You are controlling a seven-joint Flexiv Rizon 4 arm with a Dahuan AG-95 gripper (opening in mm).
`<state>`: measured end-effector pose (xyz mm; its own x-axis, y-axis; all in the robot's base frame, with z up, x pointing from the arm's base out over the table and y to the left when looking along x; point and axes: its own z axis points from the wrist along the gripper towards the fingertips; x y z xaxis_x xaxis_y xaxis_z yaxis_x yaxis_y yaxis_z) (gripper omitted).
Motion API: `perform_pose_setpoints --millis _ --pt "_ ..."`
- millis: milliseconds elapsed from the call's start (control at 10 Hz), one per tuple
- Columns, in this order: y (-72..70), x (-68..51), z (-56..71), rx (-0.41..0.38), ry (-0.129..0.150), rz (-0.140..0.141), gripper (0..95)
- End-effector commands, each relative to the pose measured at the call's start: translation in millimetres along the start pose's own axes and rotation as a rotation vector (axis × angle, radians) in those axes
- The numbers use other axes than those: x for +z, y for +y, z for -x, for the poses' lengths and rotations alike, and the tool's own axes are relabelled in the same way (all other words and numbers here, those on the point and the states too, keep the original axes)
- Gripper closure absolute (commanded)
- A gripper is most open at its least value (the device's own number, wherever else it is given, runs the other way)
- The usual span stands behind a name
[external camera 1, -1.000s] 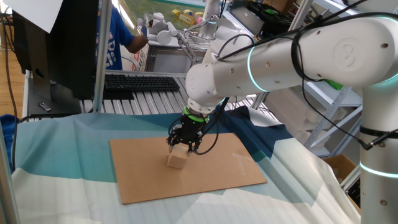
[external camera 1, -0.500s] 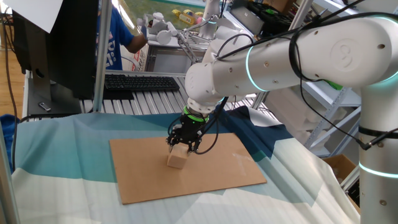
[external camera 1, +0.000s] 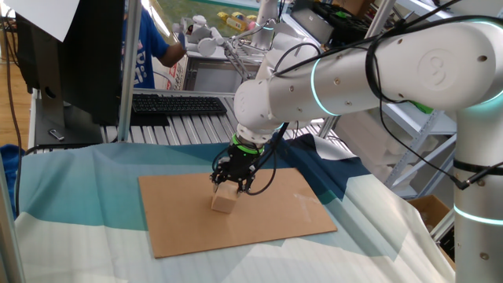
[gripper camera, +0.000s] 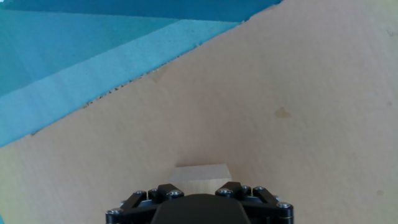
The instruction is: Grab the block and place it at the designated location
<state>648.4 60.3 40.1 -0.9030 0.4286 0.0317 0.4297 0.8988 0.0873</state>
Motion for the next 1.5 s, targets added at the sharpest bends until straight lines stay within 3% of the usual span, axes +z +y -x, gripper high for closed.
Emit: perform_pose_setpoints --millis 100,400,500,600,700,800,900,1100,1500 --pt "-0.2 2.0 0.0 0.000 0.001 0.000 57.0" --pt "-0.2 2.0 0.0 0.000 0.001 0.000 57.0" --pt "2.9 0.5 -2.5 0.010 0.022 -0.028 57.0" --pt "2.9 0.5 -2.4 0.024 0.020 -0.025 38.0" --pt "2.9 0.5 -2.4 0.020 0.007 -0.050 0.0" --pt "2.8 1.6 -2.1 0.015 0.021 -0.009 38.0" --pt "2.8 1.6 -2.2 0.019 0.024 -0.009 38.0" --pt "2.8 1.7 -2.2 0.032 0.022 -0.015 0.0" --pt "2.1 -5.1 -3.2 0.036 0.018 -0.019 0.0"
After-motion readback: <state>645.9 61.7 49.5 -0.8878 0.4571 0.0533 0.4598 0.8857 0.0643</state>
